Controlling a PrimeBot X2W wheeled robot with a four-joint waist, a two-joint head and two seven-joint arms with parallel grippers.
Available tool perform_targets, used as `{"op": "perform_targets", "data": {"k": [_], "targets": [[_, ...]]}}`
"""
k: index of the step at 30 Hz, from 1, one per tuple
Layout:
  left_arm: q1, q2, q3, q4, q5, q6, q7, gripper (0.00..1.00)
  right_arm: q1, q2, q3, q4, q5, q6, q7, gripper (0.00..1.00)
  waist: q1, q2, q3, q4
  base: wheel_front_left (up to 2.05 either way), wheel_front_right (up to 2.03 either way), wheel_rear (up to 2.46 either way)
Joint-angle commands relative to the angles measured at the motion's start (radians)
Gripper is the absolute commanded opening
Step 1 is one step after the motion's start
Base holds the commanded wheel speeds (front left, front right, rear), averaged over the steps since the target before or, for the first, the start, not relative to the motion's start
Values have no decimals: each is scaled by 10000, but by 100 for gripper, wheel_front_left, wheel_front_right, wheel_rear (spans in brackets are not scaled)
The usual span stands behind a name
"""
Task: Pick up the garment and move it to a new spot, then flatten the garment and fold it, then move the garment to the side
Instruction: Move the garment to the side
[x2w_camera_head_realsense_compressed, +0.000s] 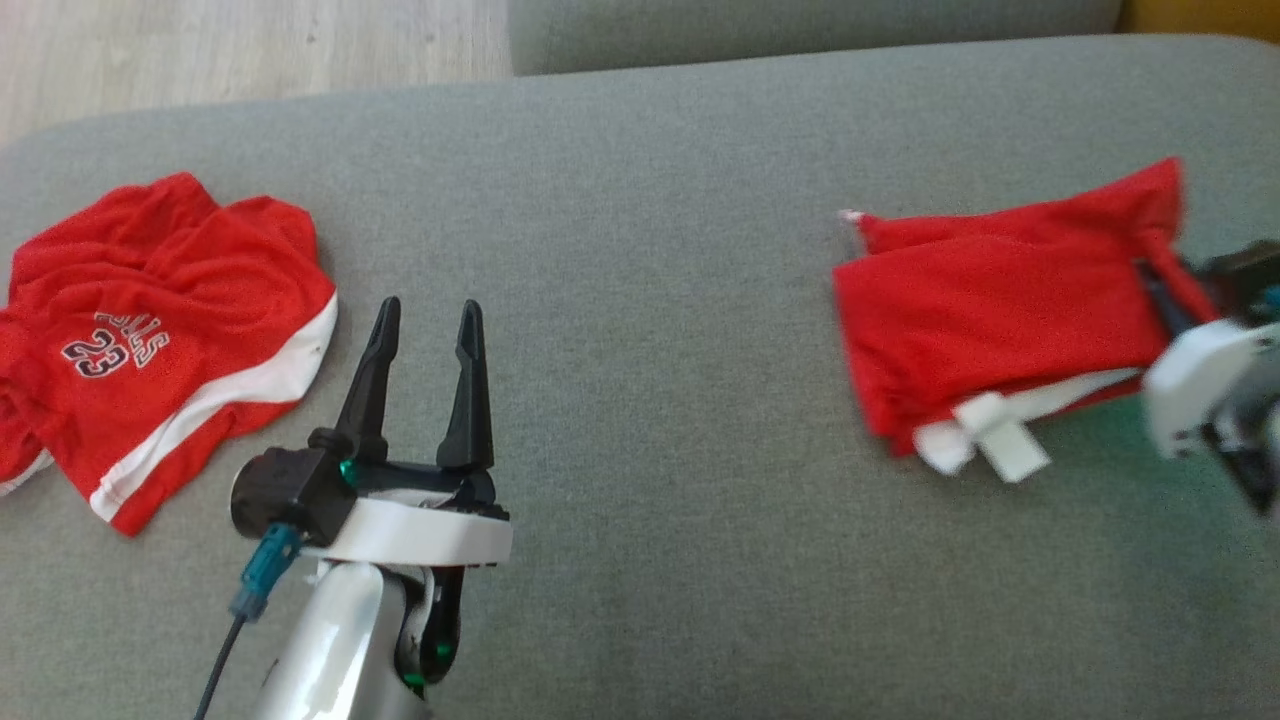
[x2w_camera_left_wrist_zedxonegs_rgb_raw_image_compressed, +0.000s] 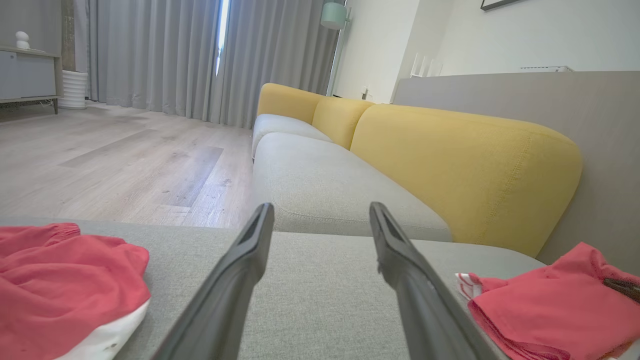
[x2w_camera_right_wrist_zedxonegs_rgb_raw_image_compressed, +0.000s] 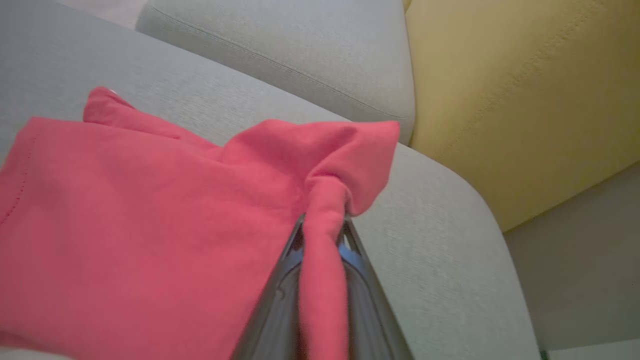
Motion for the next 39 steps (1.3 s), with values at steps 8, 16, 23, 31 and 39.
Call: {"op": "perform_targets", "data": {"k": [8,16,23,31,39], "targets": [[-582,47,338,-392,134,-78,-51,100,-174,-2268,477,-324,905,-9,173,0,1,0,738,127,0,0,0],[-953,47,378,-422,229,-182,-51,100,-660,-2979,-344,519,611,-9,167,0,1,0,1403,284,0,0,0],[-1041,47,405,-423,251,-222,-51,100,-994,-3015,-1274,1052,-52,-9,-55,0,1,0,1565,304,0,0,0],[-1006,47,369,-373,258,-214,-51,100,-1075,-2655,-2056,1374,-714,-9,-221,0,1,0,1468,259,0,0,0],[-873,47,365,-299,262,-222,-51,100,-1008,-2075,-2903,1458,-689,-9,-256,100,1,0,1224,173,0,0,0]]}}
